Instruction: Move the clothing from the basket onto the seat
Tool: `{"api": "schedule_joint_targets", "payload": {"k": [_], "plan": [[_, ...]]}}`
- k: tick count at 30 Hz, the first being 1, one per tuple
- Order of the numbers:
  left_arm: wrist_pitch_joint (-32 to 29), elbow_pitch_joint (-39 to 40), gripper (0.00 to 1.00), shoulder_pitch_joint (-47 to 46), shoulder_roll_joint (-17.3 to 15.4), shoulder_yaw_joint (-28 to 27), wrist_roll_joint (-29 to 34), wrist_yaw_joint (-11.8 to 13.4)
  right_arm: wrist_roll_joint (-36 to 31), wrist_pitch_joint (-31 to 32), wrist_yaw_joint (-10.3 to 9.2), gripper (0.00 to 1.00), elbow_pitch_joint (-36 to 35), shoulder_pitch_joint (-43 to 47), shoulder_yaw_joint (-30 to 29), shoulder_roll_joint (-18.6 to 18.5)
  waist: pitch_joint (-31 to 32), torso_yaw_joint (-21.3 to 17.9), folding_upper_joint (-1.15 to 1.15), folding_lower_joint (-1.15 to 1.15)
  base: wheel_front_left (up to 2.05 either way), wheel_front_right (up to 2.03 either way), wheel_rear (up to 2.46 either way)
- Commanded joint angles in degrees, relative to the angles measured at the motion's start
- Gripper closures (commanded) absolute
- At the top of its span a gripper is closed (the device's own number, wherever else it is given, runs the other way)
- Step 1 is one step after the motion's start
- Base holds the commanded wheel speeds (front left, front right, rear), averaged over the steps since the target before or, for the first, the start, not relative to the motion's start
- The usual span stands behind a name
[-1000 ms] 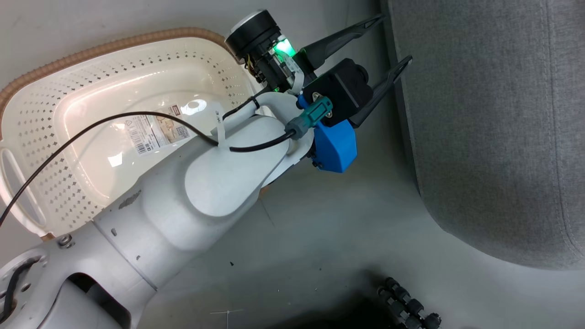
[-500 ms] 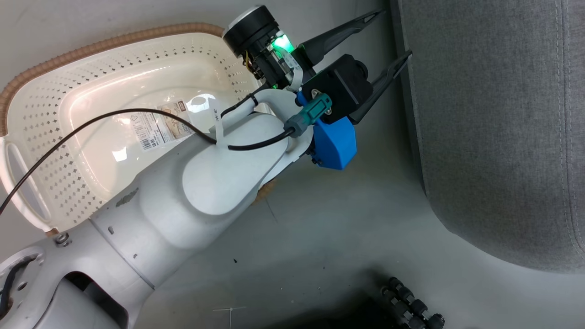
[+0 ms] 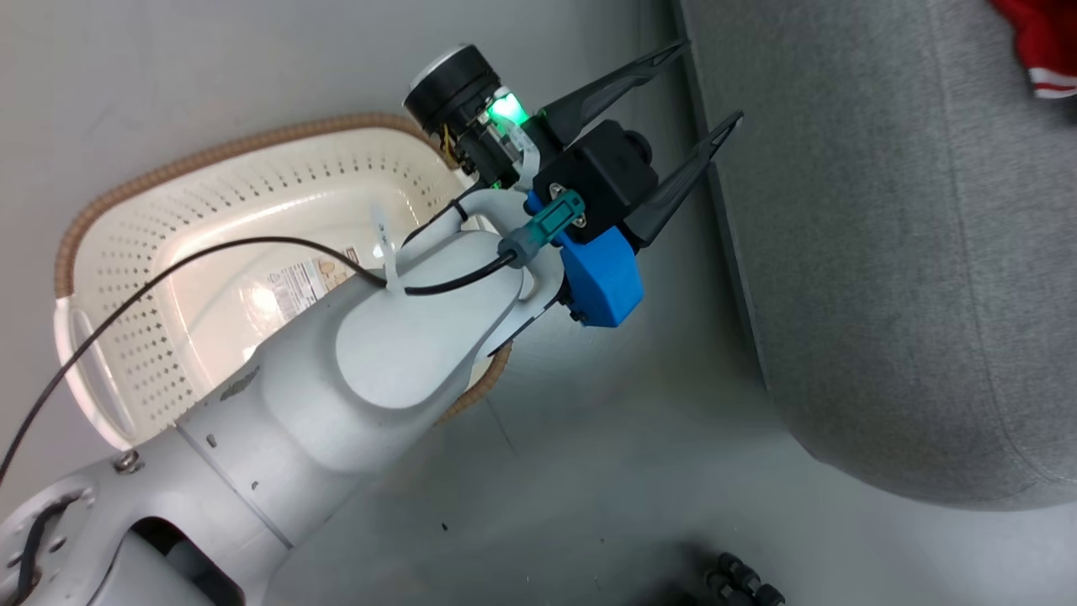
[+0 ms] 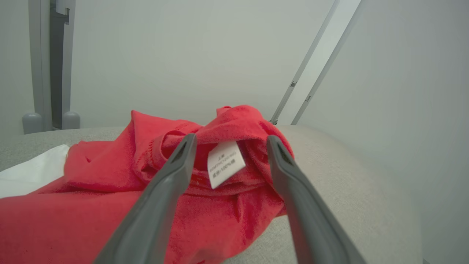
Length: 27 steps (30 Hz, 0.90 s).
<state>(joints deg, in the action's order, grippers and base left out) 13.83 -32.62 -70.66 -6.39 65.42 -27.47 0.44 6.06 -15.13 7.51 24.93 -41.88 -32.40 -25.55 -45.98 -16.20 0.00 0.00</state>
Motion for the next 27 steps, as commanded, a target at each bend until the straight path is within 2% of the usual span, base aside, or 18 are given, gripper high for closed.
{"api": "schedule_joint_targets", "payload": {"k": [1,8,12,14,23,27], "plan": [[0.5,-0.2,0.00,1.2,0.1,-0.3,-0.4,0.4,-0.2,0.0,-0.04,0.00,-0.8,1.8,0.0,0.6,3.1,0.0,0.00,0.00,0.00,0.00,0.00],[1.4,-0.6,0.00,5.5,-0.1,-3.8,-2.5,1.7,-0.5,0.0,-0.04,0.00,-4.7,9.1,1.3,1.5,11.2,0.7,0.00,0.00,0.00,0.00,0.00],[1.4,1.8,0.00,9.1,-0.8,-7.8,-2.8,2.8,-0.1,0.0,-0.04,0.00,-7.2,11.6,4.1,2.0,15.7,1.6,0.00,0.00,0.00,0.00,0.00],[1.4,3.1,0.00,11.1,-1.4,-10.1,-2.5,3.4,-0.9,0.0,-0.04,0.00,-9.3,12.9,6.1,3.4,17.7,2.3,0.00,0.00,0.00,0.00,0.00],[1.4,8.4,0.00,21.9,-3.1,-23.9,-1.3,5.5,-2.1,0.0,-0.03,0.00,-14.1,16.2,15.5,5.4,25.7,8.0,0.00,0.00,0.00,0.00,0.00],[1.4,10.2,0.00,27.5,-3.2,-30.1,0.0,5.4,-2.3,0.0,-0.04,0.00,-14.4,17.4,20.0,6.8,29.3,10.7,0.00,0.00,0.00,0.00,0.00]]}}
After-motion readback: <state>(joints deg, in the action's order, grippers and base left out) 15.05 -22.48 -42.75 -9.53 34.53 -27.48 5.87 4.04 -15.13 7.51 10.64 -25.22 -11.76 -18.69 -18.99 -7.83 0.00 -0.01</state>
